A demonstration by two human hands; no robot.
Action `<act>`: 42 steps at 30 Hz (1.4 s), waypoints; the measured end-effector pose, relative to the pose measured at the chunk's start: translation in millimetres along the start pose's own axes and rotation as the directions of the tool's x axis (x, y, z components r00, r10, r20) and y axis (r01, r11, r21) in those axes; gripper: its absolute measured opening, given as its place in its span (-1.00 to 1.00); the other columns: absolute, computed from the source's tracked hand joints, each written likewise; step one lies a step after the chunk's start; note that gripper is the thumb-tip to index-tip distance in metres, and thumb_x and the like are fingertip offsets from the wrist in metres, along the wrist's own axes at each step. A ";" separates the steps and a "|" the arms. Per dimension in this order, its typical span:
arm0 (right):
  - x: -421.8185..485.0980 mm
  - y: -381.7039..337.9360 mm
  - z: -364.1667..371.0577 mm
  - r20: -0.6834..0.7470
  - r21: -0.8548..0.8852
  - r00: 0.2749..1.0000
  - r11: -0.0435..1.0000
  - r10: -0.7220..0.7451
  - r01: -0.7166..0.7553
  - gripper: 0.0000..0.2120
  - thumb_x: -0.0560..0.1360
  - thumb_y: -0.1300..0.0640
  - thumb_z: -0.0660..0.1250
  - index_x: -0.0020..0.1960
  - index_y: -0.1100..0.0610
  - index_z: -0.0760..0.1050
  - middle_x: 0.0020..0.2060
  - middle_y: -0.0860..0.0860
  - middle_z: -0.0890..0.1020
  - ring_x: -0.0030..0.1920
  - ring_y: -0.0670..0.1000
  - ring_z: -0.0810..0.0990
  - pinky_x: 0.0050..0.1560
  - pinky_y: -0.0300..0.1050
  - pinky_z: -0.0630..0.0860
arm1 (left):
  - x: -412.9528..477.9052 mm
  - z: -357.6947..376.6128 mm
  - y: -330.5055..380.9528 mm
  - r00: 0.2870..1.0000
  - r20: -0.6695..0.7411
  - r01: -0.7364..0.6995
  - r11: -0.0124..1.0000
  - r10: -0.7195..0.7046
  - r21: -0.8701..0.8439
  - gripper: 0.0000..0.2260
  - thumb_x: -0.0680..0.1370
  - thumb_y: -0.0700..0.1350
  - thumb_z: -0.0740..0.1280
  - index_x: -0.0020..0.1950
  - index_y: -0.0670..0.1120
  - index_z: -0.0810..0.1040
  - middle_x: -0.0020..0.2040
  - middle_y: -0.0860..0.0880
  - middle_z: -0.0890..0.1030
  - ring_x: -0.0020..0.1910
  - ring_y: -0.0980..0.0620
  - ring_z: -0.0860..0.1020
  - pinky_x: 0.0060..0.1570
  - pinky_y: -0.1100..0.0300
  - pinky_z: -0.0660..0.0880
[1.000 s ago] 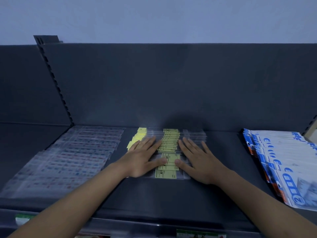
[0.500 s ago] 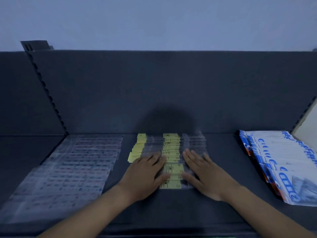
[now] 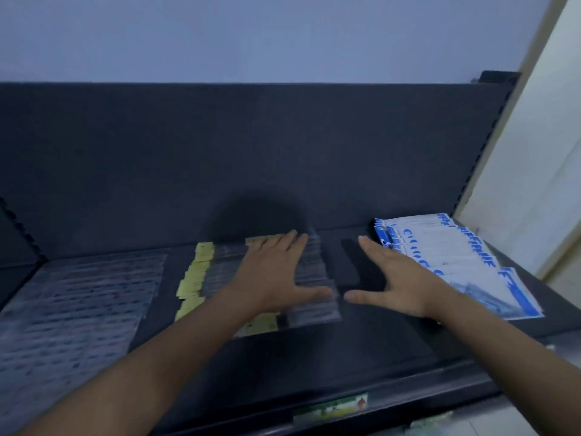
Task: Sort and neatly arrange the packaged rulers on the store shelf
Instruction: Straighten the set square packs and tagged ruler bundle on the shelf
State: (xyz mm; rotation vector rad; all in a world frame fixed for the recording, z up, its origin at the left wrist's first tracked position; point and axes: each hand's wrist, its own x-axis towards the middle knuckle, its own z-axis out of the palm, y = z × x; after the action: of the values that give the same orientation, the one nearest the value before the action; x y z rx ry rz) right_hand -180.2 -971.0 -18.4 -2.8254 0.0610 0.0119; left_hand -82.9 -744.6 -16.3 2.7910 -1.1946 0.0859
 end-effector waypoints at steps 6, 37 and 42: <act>-29.4 117.7 -48.8 0.174 -0.083 0.977 0.991 0.121 -0.108 0.37 -0.01 -0.54 0.34 0.54 -0.03 -0.27 0.54 -0.05 -0.18 0.53 -0.06 -0.17 0.50 -0.09 -0.13 | 56.2 15.1 100.9 0.994 -0.049 -0.103 0.995 0.102 -0.011 0.10 0.25 0.58 0.18 0.59 -0.02 -0.04 0.60 0.00 0.01 0.54 0.04 0.04 0.47 0.05 -0.05; 97.6 259.0 -87.4 0.564 -0.091 0.825 0.993 -0.015 0.081 0.61 -0.25 -0.45 0.52 0.46 -0.13 -0.48 0.53 -0.09 -0.16 0.52 0.06 -0.12 0.50 0.09 -0.01 | 236.8 29.5 170.8 0.838 0.483 0.288 0.958 -0.253 0.001 0.42 -0.22 0.49 0.44 0.54 0.19 -0.12 0.51 0.10 0.10 0.51 -0.02 0.07 0.46 -0.03 0.00; 109.5 260.0 -99.0 0.539 -0.130 0.843 0.987 -0.006 0.090 0.45 -0.19 -0.42 0.54 0.53 -0.09 -0.11 0.42 -0.04 0.13 0.44 0.05 0.11 0.43 0.00 0.15 | 243.9 20.2 172.3 0.836 0.493 0.271 0.962 -0.242 0.013 0.23 -0.15 0.49 0.45 0.46 0.13 0.19 0.33 0.09 0.30 0.37 0.02 0.24 0.41 0.03 0.16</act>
State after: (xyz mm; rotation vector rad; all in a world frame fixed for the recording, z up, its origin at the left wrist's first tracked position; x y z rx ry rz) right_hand -82.0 -1253.1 -6.5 -2.8561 -0.1447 0.8295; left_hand -39.1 -1040.4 -1.1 2.9810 -0.8502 -0.7121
